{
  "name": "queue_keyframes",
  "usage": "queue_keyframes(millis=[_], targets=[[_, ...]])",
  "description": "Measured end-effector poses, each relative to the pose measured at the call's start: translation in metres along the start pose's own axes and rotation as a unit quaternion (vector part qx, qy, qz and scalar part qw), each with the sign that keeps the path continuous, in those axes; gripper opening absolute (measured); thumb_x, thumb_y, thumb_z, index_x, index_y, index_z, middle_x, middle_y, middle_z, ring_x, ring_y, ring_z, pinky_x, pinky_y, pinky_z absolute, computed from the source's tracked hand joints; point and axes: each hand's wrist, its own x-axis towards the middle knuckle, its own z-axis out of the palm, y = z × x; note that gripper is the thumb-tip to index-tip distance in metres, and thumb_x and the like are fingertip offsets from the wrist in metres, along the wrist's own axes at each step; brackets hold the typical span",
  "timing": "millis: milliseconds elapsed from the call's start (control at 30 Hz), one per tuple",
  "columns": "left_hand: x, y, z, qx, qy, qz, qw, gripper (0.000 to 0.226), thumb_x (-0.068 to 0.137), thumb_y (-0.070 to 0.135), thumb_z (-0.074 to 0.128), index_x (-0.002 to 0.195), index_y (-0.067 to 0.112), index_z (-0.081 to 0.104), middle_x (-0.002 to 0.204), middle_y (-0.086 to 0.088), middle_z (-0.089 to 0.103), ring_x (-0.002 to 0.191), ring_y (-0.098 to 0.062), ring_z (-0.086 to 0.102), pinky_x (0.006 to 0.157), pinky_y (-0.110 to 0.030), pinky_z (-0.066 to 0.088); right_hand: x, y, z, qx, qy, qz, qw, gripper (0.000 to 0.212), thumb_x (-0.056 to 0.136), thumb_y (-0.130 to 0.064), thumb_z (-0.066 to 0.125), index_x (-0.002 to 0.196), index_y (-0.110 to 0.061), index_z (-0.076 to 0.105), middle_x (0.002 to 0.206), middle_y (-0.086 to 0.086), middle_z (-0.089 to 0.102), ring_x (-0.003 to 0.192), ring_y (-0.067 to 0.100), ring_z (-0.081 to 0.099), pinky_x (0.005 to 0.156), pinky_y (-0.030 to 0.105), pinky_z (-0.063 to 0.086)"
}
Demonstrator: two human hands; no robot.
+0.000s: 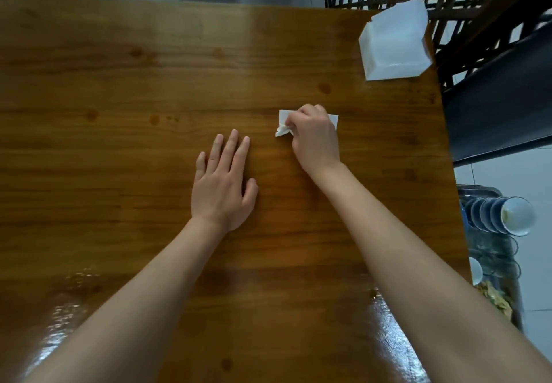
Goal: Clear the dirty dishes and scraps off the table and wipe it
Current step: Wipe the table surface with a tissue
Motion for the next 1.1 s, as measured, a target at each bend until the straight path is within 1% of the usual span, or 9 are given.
queue_keyframes(millis=[100, 200, 333, 500, 600, 700, 833, 1000, 1100], targets=[[-0.001, 0.002, -0.003, -0.004, -0.003, 0.013, 1.0, 0.066, 0.088, 0.046, 0.024, 0.15, 0.025, 0.014, 0.158, -0.001, 0.012, 0.145, -0.021, 0.003, 0.113, -0.041, 0.001, -0.001, 0.0, 0.0, -0.002, -0.004, -0.003, 1.0, 0.013, 0.088, -0.003, 0.06, 0.094, -0.005, 0.071, 0.098, 0.01, 0.068, 0.094, 0.021, 0.057, 0.072, 0.018, 0.038], [0.004, 0.005, -0.009, -0.036, 0.013, 0.026, 0.999, 0.065, 0.088, 0.043, 0.03, 0.148, 0.021, 0.024, 0.156, -0.003, 0.019, 0.145, -0.021, 0.007, 0.114, -0.04, 0.0, 0.002, 0.004, -0.005, 0.008, -0.001, -0.001, 1.0, 0.013, 0.085, 0.001, 0.06, 0.09, -0.004, 0.07, 0.094, 0.011, 0.067, 0.092, 0.022, 0.057, 0.071, 0.019, 0.039], [0.048, 0.014, -0.023, -0.061, 0.053, 0.013, 0.997, 0.063, 0.087, 0.039, 0.034, 0.147, 0.02, 0.027, 0.156, -0.003, 0.021, 0.145, -0.022, 0.008, 0.112, -0.038, -0.003, 0.023, 0.011, -0.018, 0.023, 0.008, 0.036, 0.999, 0.016, 0.088, -0.002, 0.056, 0.094, -0.007, 0.069, 0.096, 0.008, 0.066, 0.091, 0.017, 0.056, 0.069, 0.018, 0.041], [0.082, 0.012, -0.028, -0.038, 0.05, 0.009, 0.998, 0.061, 0.088, 0.037, 0.034, 0.146, 0.018, 0.031, 0.155, -0.004, 0.025, 0.145, -0.024, 0.013, 0.114, -0.039, 0.0, -0.005, 0.008, -0.019, 0.001, -0.09, -0.009, 0.996, 0.017, 0.086, -0.012, 0.062, 0.101, -0.016, 0.069, 0.103, 0.001, 0.062, 0.098, 0.014, 0.053, 0.074, 0.019, 0.041], [0.083, 0.004, -0.024, -0.026, 0.039, 0.019, 0.999, 0.062, 0.087, 0.039, 0.032, 0.146, 0.019, 0.031, 0.154, -0.003, 0.026, 0.144, -0.023, 0.014, 0.114, -0.039, 0.001, -0.003, 0.017, -0.02, 0.004, -0.081, 0.004, 0.997, 0.015, 0.089, -0.011, 0.058, 0.098, -0.01, 0.07, 0.098, 0.005, 0.064, 0.092, 0.016, 0.055, 0.071, 0.019, 0.043], [0.082, 0.001, -0.019, -0.029, 0.032, 0.023, 0.999, 0.063, 0.087, 0.041, 0.031, 0.147, 0.021, 0.028, 0.155, -0.002, 0.024, 0.145, -0.023, 0.012, 0.114, -0.038, 0.0, 0.011, 0.016, -0.021, -0.036, -0.081, -0.024, 0.996, 0.013, 0.088, -0.003, 0.057, 0.092, -0.004, 0.07, 0.092, 0.011, 0.066, 0.087, 0.022, 0.059, 0.069, 0.025, 0.047], [0.082, 0.001, -0.015, -0.023, 0.034, 0.022, 0.999, 0.063, 0.088, 0.043, 0.03, 0.148, 0.024, 0.024, 0.156, 0.0, 0.021, 0.145, -0.022, 0.01, 0.113, -0.039, -0.001, 0.043, 0.014, -0.024, -0.05, -0.014, -0.05, 0.997, 0.008, 0.08, 0.005, 0.065, 0.085, 0.002, 0.071, 0.086, 0.016, 0.068, 0.085, 0.028, 0.061, 0.066, 0.029, 0.05], [0.081, 0.001, -0.016, -0.035, 0.037, 0.024, 0.998, 0.062, 0.089, 0.04, 0.03, 0.148, 0.023, 0.025, 0.156, 0.0, 0.021, 0.145, -0.022, 0.009, 0.113, -0.04, -0.002, 0.077, 0.028, -0.018, -0.071, -0.007, 0.01, 0.997, 0.015, 0.088, -0.005, 0.059, 0.099, -0.005, 0.07, 0.104, 0.01, 0.065, 0.102, 0.025, 0.053, 0.076, 0.027, 0.047], [0.081, 0.002, -0.016, -0.039, 0.038, 0.022, 0.998, 0.062, 0.089, 0.04, 0.03, 0.148, 0.023, 0.025, 0.156, 0.0, 0.021, 0.145, -0.021, 0.009, 0.114, -0.04, -0.002, 0.08, 0.032, -0.015, -0.047, -0.01, 0.042, 0.998, 0.018, 0.089, -0.007, 0.058, 0.103, -0.007, 0.069, 0.109, 0.01, 0.064, 0.105, 0.025, 0.053, 0.08, 0.027, 0.047]])
